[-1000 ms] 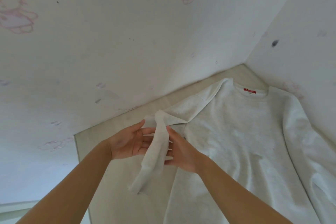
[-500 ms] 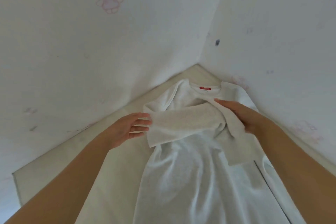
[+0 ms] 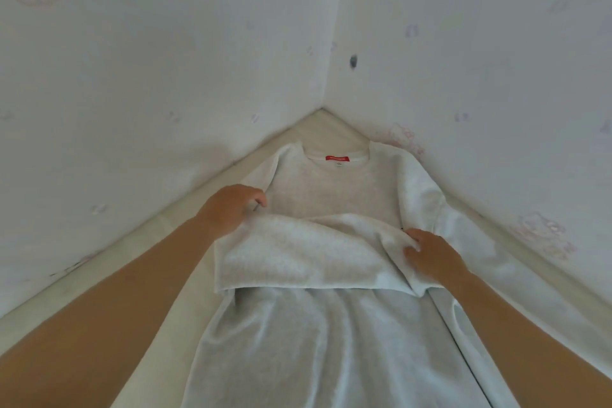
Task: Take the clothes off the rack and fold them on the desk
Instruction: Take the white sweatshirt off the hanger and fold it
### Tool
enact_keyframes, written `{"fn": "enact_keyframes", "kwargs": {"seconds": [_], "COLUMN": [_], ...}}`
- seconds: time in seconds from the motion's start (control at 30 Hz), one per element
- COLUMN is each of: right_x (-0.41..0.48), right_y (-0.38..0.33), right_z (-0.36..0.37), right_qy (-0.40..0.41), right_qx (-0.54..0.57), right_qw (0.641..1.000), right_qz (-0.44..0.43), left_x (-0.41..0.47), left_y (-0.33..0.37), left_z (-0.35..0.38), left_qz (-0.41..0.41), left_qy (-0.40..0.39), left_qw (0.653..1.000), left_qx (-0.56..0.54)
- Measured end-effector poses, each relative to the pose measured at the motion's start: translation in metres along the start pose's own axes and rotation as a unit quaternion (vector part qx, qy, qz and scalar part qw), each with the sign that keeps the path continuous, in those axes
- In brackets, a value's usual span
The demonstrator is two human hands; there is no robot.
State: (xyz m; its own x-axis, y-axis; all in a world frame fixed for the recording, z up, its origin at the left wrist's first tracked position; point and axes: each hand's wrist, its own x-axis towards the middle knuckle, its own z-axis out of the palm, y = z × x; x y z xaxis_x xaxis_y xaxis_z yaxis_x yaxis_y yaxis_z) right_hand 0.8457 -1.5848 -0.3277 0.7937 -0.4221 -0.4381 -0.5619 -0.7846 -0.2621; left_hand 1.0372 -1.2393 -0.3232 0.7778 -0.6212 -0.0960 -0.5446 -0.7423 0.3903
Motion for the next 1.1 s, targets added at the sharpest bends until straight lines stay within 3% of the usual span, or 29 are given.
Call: {"fn": "enact_keyframes", "kwargs": {"seconds": [0.1, 0.23, 0.33, 0.37, 0.43, 0.5, 0.57, 0.63, 0.7, 0.83, 0.93, 1.03, 1.1], "right_x": [0.003, 0.002, 0.004, 0.006, 0.012, 0.022, 0.034, 0.043, 0.055, 0.07, 0.081, 0.091, 0.1], "right_y": [0.003, 0.01, 0.016, 0.018, 0.026, 0.042, 0.059, 0.065, 0.061, 0.029, 0.008, -0.01, -0.016], "right_z": [-0.019, -0.059, -0.081, -0.089, -0.104, -0.113, -0.112, -0.097, -0.073, -0.043, -0.029, -0.017, -0.014], "right_qy": [0.011, 0.001, -0.002, -0.012, 0.001, 0.097, 0.186, 0.172, 0.121, 0.102, 0.098, 0.097, 0.087], "right_qx": [0.114, 0.225, 0.275, 0.279, 0.275, 0.227, 0.108, -0.012, -0.083, -0.023, -0.022, -0.026, -0.091], "right_qw": [0.993, 0.974, 0.961, 0.96, 0.961, 0.969, 0.975, 0.982, 0.988, 0.991, 0.985, 0.984, 0.983], "right_qz": [-0.027, -0.025, -0.033, -0.033, -0.021, 0.005, 0.06, 0.08, 0.042, -0.081, -0.143, -0.15, -0.131], "left_x": [0.017, 0.031, 0.039, 0.041, 0.049, 0.058, 0.062, 0.064, 0.065, 0.071, 0.075, 0.075, 0.075], "left_y": [0.002, 0.004, -0.002, -0.004, -0.014, -0.027, -0.032, -0.026, -0.014, -0.014, -0.023, -0.031, -0.037], "left_z": [0.0, -0.01, -0.022, -0.027, -0.037, -0.044, -0.041, -0.026, -0.012, 0.001, 0.004, 0.003, 0.003], "left_qz": [0.069, 0.129, 0.123, 0.108, 0.045, -0.04, -0.113, -0.16, -0.176, -0.122, -0.124, -0.156, -0.181], "left_qy": [-0.121, -0.175, -0.201, -0.19, -0.119, 0.013, 0.109, 0.106, 0.093, 0.066, 0.017, -0.008, -0.018], "left_qw": [0.971, 0.908, 0.867, 0.872, 0.92, 0.983, 0.987, 0.98, 0.976, 0.978, 0.981, 0.98, 0.974], "left_qx": [0.192, 0.358, 0.44, 0.438, 0.37, 0.18, 0.042, 0.057, 0.089, 0.158, 0.147, 0.125, 0.138]}}
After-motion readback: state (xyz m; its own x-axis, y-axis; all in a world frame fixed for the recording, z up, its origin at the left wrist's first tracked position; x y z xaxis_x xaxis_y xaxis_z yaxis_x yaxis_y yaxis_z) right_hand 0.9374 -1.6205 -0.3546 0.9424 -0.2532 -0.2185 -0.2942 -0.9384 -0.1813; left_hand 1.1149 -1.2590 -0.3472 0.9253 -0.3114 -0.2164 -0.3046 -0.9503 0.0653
